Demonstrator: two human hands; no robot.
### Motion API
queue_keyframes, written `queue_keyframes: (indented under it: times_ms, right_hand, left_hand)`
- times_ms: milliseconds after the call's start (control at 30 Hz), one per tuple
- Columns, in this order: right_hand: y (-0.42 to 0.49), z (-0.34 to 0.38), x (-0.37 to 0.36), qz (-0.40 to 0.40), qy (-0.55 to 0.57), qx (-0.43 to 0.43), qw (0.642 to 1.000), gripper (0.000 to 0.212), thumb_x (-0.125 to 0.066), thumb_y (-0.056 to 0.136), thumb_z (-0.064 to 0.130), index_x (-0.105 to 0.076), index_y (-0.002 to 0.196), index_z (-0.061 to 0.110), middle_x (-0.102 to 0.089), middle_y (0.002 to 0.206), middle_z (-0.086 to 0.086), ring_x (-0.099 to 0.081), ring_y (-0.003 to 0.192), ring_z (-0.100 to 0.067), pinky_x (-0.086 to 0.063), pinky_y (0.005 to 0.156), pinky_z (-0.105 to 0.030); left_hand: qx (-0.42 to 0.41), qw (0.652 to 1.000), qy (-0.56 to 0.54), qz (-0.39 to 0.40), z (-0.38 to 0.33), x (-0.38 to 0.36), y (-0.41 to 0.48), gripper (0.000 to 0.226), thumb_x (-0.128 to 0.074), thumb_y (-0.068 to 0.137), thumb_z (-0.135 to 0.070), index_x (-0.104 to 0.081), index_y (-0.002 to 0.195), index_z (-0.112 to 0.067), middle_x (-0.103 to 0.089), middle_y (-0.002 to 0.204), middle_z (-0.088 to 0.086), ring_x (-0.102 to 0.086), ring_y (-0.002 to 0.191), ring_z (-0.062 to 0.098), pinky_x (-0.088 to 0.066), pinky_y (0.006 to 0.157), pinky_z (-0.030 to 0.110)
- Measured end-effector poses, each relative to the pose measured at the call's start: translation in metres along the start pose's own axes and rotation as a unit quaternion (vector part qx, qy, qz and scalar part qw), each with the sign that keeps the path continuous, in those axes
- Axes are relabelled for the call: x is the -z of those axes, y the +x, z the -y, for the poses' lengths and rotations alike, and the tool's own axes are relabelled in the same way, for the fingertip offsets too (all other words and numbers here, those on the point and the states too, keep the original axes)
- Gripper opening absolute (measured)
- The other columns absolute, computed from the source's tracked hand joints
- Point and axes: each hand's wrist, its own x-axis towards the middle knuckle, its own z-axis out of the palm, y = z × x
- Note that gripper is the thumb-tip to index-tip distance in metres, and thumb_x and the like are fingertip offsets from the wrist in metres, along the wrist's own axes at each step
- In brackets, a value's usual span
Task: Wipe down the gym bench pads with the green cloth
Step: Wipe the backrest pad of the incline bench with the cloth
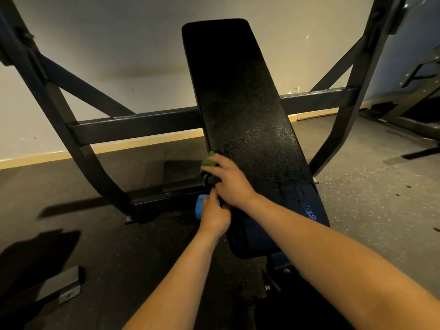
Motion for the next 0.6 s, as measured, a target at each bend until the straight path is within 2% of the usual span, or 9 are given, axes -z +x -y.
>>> queue_keyframes:
  times_ms: [67,133,167,233,300,367,433,533,600]
  right_hand:
    - [-0.010,-0.008,0.005,0.037,-0.034,0.050,0.997,0.064,-0.055,0.079,-0.014,-0.060,0.137,0.012,-0.042,0.153,-0.006,-0.027,0.147,-0.024,-0.022,0.122,-0.035]
    - [-0.019,-0.021,0.018,0.024,-0.066,0.043,0.997,0.065,-0.054,0.079,-0.015,-0.059,0.138,0.013,-0.042,0.153,-0.006,-0.029,0.147,-0.026,-0.026,0.121,-0.038]
    - [-0.025,-0.029,0.027,0.000,-0.074,0.017,0.997,0.065,-0.053,0.079,-0.016,-0.059,0.138,0.012,-0.043,0.152,-0.008,-0.031,0.146,-0.027,-0.027,0.121,-0.040]
    - [-0.040,-0.047,0.042,-0.066,-0.074,-0.063,0.993,0.067,-0.052,0.079,-0.019,-0.058,0.138,0.010,-0.043,0.152,-0.010,-0.031,0.145,-0.029,-0.029,0.120,-0.042]
    - [-0.056,-0.052,0.048,-0.120,-0.064,-0.146,0.980,0.066,-0.051,0.081,-0.019,-0.055,0.141,0.009,-0.040,0.155,-0.009,-0.028,0.147,-0.027,-0.027,0.121,-0.040]
    - [-0.064,-0.042,0.040,-0.144,-0.033,-0.178,0.973,0.062,-0.051,0.082,-0.015,-0.055,0.140,0.008,-0.039,0.155,-0.009,-0.026,0.148,-0.026,-0.027,0.121,-0.038]
    - [-0.070,-0.023,0.024,-0.115,0.002,-0.148,0.982,0.058,-0.054,0.083,-0.007,-0.057,0.139,0.006,-0.039,0.155,-0.009,-0.023,0.149,-0.026,-0.024,0.122,-0.040]
    - [-0.088,-0.006,0.011,-0.026,0.014,-0.069,0.997,0.053,-0.055,0.090,0.020,-0.053,0.142,0.008,-0.032,0.159,-0.002,-0.007,0.153,-0.018,-0.009,0.123,-0.030]
    - [-0.099,-0.014,0.018,0.000,-0.004,-0.037,0.999,0.045,-0.054,0.097,0.022,-0.055,0.140,0.010,-0.031,0.159,0.001,-0.006,0.153,-0.016,-0.006,0.122,-0.026]
  left_hand:
    - [0.006,1.000,0.012,-0.009,0.001,-0.003,0.000,0.047,-0.051,0.099,-0.012,-0.044,0.142,-0.026,-0.042,0.143,0.007,-0.051,0.125,0.026,-0.046,0.107,0.048]
    - [-0.002,1.000,0.010,-0.008,-0.002,-0.004,-0.002,0.063,-0.049,0.101,-0.012,-0.028,0.153,-0.039,-0.035,0.150,0.005,-0.048,0.130,0.025,-0.045,0.109,0.047]
    - [-0.004,1.000,0.010,-0.010,-0.003,-0.006,-0.003,0.071,-0.049,0.102,-0.013,-0.017,0.156,-0.047,-0.031,0.153,0.006,-0.046,0.133,0.025,-0.044,0.110,0.045]
    - [0.007,0.999,0.030,-0.023,-0.005,-0.009,-0.007,0.074,-0.045,0.105,-0.015,-0.004,0.157,-0.047,-0.025,0.158,0.009,-0.042,0.138,0.027,-0.040,0.112,0.039]
    - [0.012,0.998,0.048,-0.041,-0.005,-0.014,-0.008,0.072,-0.043,0.106,-0.016,0.000,0.157,-0.043,-0.022,0.160,0.012,-0.036,0.142,0.028,-0.035,0.112,0.038]
    - [0.016,0.997,0.057,-0.052,-0.006,-0.017,-0.012,0.070,-0.041,0.107,-0.017,-0.001,0.158,-0.042,-0.021,0.161,0.013,-0.034,0.144,0.028,-0.034,0.113,0.038]
    - [0.010,0.997,0.052,-0.055,-0.004,-0.015,-0.013,0.069,-0.043,0.106,-0.016,-0.004,0.158,-0.040,-0.024,0.161,0.012,-0.036,0.143,0.027,-0.034,0.113,0.037]
    - [-0.018,0.998,0.046,-0.039,-0.002,-0.014,-0.020,0.072,-0.048,0.103,-0.013,-0.008,0.160,-0.034,-0.032,0.159,0.008,-0.038,0.142,0.023,-0.033,0.115,0.036]
    - [-0.026,0.997,0.063,-0.035,-0.002,-0.017,-0.026,0.074,-0.048,0.103,-0.016,-0.004,0.160,-0.034,-0.031,0.160,0.008,-0.033,0.145,0.024,-0.030,0.120,0.042]
